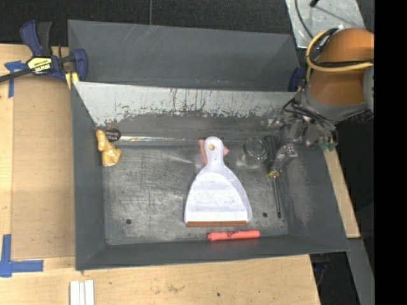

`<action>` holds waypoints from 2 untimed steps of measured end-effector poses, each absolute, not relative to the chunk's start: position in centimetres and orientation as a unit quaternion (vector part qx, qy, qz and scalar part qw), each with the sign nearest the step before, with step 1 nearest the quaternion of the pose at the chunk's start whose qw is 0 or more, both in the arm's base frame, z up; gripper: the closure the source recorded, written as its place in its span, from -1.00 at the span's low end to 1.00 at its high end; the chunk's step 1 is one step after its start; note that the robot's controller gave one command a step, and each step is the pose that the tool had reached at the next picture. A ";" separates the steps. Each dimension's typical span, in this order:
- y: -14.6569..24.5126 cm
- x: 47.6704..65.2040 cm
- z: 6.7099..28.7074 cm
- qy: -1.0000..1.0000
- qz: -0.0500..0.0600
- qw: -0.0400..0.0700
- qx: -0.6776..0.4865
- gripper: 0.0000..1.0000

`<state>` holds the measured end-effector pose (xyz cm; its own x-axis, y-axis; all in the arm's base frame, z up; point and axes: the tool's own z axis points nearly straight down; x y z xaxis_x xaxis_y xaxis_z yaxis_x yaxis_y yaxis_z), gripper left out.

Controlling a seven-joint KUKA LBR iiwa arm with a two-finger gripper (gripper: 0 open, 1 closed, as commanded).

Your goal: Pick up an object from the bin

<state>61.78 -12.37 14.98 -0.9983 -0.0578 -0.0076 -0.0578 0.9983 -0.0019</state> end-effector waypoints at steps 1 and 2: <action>-11.6 62.7 7.8 1.000 0.000 0.004 -0.002 -1.00; -11.6 62.6 8.3 1.000 -0.001 0.005 -0.001 1.00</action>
Offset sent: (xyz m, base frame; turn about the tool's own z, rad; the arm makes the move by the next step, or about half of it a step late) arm 0.0055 0.0136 -0.0798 0.0641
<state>62.61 -11.61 8.27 -1.0000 -0.0021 -0.0096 -0.0021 1.0000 -0.0013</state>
